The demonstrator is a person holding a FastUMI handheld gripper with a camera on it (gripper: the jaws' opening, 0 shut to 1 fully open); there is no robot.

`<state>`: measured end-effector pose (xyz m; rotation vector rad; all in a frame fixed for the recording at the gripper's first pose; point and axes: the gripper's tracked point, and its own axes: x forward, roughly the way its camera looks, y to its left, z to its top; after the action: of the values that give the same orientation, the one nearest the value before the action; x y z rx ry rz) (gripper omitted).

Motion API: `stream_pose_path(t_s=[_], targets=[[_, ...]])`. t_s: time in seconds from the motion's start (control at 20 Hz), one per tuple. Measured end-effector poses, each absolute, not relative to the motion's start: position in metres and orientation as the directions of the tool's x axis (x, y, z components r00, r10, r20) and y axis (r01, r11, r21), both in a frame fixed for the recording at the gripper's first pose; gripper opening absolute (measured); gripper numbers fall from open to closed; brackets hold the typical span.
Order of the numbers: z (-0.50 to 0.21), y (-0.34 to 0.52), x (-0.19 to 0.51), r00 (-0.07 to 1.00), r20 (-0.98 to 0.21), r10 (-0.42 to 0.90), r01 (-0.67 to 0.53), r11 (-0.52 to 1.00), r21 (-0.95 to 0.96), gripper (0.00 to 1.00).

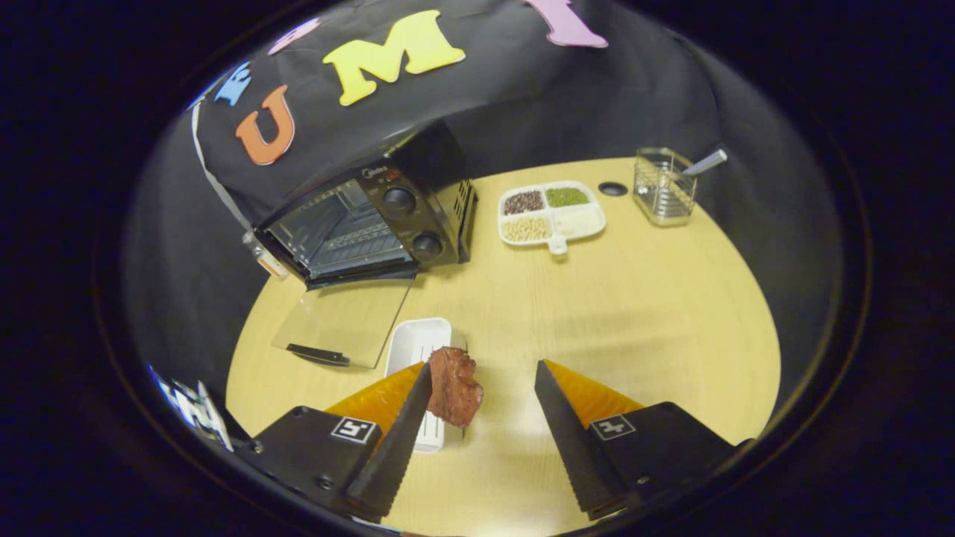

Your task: Open the toaster oven, put the food inside, and close the toaster oven door.

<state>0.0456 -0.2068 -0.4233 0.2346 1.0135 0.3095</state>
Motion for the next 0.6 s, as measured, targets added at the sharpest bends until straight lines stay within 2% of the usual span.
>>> stream_pose_path(t_s=[0.05,0.15,0.3,0.35,0.6], targets=[[-0.426,-0.203,0.044,0.468,-0.785,0.406,-0.143,0.911,0.386,0.81],[-0.423,-0.192,0.043,0.447,-0.754,0.482,-0.127,0.868,0.480,0.56],[-0.409,-0.182,0.031,0.452,-0.724,0.521,-0.161,0.846,0.508,0.18],[-0.406,-0.182,0.030,0.460,-0.732,0.503,-0.177,0.859,0.480,0.15],[-0.373,-0.178,0.018,0.548,-0.741,0.388,-0.278,0.920,0.276,0.13]])
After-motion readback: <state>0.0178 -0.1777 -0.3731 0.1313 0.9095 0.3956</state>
